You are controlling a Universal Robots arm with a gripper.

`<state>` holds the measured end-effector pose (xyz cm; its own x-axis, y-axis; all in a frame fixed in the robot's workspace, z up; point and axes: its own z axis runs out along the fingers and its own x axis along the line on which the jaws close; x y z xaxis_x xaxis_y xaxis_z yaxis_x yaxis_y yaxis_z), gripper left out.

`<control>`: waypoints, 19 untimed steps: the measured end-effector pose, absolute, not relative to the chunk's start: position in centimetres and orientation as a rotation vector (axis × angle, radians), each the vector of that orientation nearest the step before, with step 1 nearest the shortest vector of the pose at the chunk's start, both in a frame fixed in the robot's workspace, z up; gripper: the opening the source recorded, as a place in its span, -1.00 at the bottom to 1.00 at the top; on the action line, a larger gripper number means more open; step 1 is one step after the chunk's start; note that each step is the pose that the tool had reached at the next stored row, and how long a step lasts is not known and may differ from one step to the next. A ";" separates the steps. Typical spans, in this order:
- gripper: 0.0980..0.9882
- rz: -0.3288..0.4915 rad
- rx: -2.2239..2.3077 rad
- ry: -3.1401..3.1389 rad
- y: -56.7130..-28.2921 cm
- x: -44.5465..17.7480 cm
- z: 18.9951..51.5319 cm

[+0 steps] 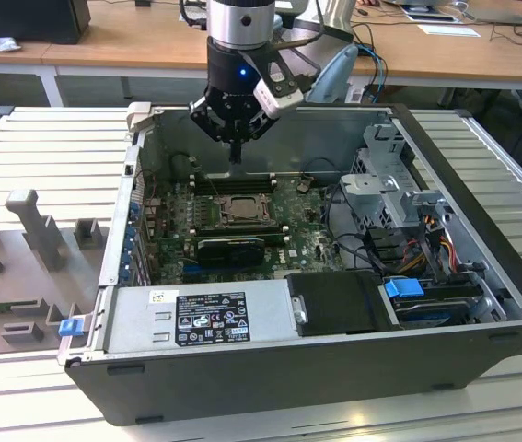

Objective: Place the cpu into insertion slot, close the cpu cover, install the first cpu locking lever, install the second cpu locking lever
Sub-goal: 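Install the first cpu locking lever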

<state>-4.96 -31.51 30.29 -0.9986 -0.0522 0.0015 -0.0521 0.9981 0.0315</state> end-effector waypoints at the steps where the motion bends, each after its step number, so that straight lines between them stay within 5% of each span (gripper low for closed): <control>1: -0.98 -0.050 0.064 -3.138 -31.5 -5.0 30.1; 19: -0.98 -0.049 0.056 -3.139 -29.6 -11.2 26.3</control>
<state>-11.20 -29.56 26.27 -0.9994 -0.0359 0.0015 -0.0358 0.9989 0.0315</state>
